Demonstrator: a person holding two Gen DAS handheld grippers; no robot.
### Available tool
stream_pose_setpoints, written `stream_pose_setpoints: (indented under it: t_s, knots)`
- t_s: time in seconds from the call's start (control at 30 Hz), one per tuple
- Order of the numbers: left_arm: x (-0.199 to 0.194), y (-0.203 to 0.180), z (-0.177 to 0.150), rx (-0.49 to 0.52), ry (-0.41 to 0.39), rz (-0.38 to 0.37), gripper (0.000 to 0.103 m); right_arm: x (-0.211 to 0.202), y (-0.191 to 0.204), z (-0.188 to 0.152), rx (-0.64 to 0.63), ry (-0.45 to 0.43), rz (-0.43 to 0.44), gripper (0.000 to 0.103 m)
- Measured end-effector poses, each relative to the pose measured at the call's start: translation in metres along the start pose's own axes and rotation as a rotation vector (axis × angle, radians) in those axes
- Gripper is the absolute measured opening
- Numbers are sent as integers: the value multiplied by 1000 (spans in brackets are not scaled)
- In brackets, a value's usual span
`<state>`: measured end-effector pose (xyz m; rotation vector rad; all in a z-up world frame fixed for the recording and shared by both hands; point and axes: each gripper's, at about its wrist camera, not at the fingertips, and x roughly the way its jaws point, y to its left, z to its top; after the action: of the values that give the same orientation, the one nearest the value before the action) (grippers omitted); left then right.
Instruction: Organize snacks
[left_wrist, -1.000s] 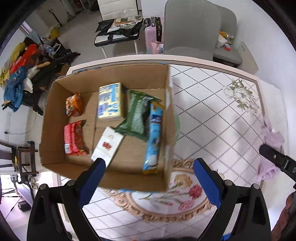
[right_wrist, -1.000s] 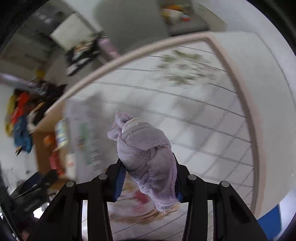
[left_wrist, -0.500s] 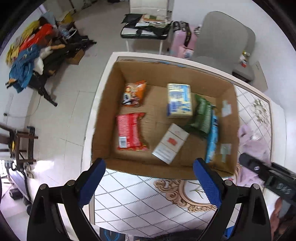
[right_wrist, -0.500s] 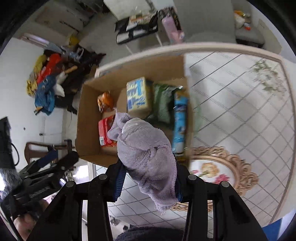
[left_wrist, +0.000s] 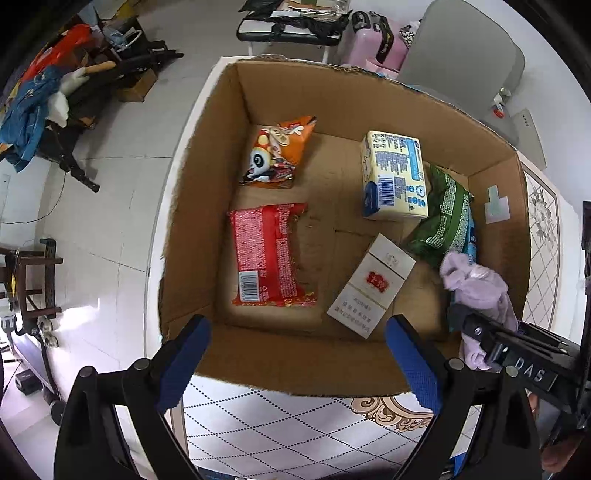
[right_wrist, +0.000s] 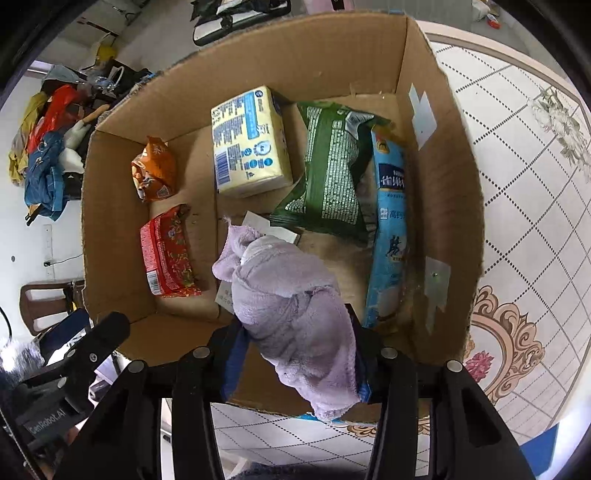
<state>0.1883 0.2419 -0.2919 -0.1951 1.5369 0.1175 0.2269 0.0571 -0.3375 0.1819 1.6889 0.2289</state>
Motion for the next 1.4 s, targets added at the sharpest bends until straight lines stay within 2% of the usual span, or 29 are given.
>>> stream_pose_setpoints:
  t_s: [0.13,0.23,0.37,0.43,0.7,1.0,1.27,1.4]
  knots:
    - [-2,-1,2,16,-10,-7,97,-4,0,-4,7,-12,-10,74]
    - [-8,-3,1,28,-32,-6,97,-17,3,-9,-7,-54,-41,76]
    - [-25,-6,-2,46,-78,5,97,-43,6,-19,-33,-114,-89,89]
    - [-37,-8,-5,51,-103,-1,103,-58,8,-25,-51,-149,-117,94]
    - [-106,-21,-32,74,-218,-28,103,-124,11,-57,-70,-265,-134,95]
    - [-181,-34,-77,90,-326,-42,103,-217,13,-123,-99,-412,-135,95]
    - [-230,-42,-120,102,-391,-7,103,-272,16,-179,-122,-482,-121,95]
    - [-249,-40,-138,86,-413,-13,103,-293,18,-204,-133,-507,-127,95]
